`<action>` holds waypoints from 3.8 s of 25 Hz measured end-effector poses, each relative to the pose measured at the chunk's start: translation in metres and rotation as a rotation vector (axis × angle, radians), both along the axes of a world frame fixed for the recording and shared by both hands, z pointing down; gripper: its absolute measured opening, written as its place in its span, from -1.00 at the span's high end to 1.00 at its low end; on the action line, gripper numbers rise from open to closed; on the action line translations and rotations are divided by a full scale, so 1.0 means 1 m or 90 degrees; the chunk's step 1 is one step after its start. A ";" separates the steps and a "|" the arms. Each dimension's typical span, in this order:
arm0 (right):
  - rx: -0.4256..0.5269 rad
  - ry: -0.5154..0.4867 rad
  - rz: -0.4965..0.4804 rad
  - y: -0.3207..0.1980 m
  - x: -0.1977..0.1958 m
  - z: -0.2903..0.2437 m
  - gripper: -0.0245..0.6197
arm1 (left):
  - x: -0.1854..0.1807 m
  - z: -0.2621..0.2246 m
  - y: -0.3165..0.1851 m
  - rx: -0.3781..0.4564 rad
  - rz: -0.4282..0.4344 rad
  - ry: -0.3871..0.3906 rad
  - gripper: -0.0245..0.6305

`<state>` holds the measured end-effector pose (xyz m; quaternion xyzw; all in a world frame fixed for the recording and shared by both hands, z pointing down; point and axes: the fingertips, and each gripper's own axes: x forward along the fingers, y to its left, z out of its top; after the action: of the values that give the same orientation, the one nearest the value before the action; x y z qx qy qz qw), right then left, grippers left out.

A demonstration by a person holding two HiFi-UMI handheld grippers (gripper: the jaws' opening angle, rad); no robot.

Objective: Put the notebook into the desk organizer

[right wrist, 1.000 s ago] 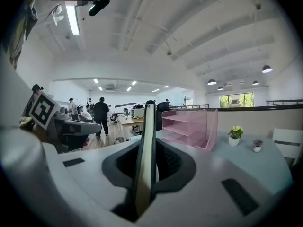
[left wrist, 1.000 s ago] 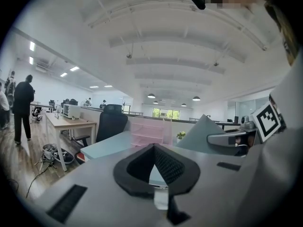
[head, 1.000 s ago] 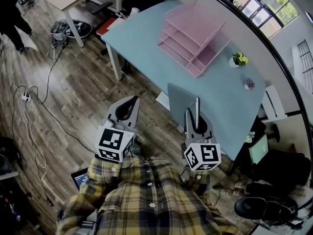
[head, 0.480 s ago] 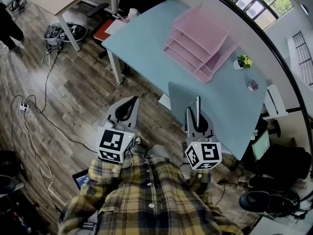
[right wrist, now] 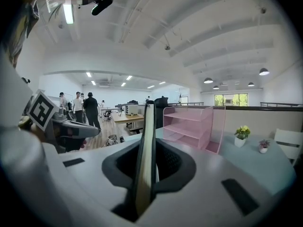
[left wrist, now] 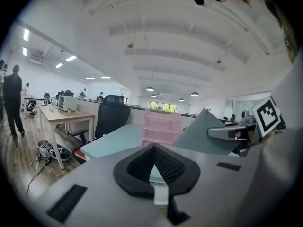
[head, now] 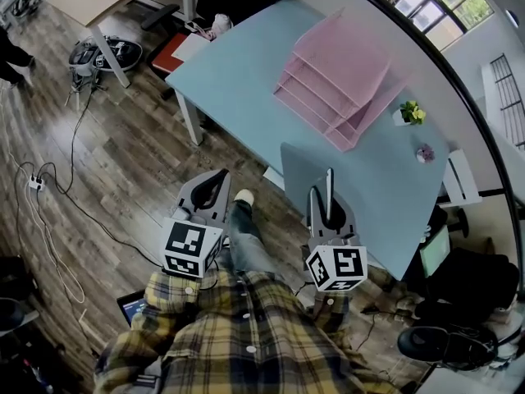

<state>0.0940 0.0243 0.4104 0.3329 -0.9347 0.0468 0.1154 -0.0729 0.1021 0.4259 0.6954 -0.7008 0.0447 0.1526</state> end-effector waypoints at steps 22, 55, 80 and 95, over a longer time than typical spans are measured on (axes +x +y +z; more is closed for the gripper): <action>0.039 -0.056 0.012 -0.149 -0.070 -0.043 0.74 | -0.055 -0.041 -0.197 0.038 0.086 -0.035 0.94; 0.157 -0.001 0.076 -0.143 -0.092 -0.081 0.74 | -0.051 -0.037 -0.243 0.033 0.267 -0.014 0.94; 0.384 0.180 0.114 -0.153 -0.089 -0.148 0.74 | -0.044 -0.049 -0.242 0.060 0.289 -0.008 0.94; 0.495 0.290 0.084 -0.231 -0.100 -0.148 0.74 | -0.044 -0.048 -0.269 0.059 0.253 -0.013 0.94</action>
<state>-0.0065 -0.2066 0.2624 0.4123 -0.8106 -0.3745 0.1810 -0.1172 -0.1669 0.3776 0.8258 -0.5525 0.0489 0.1018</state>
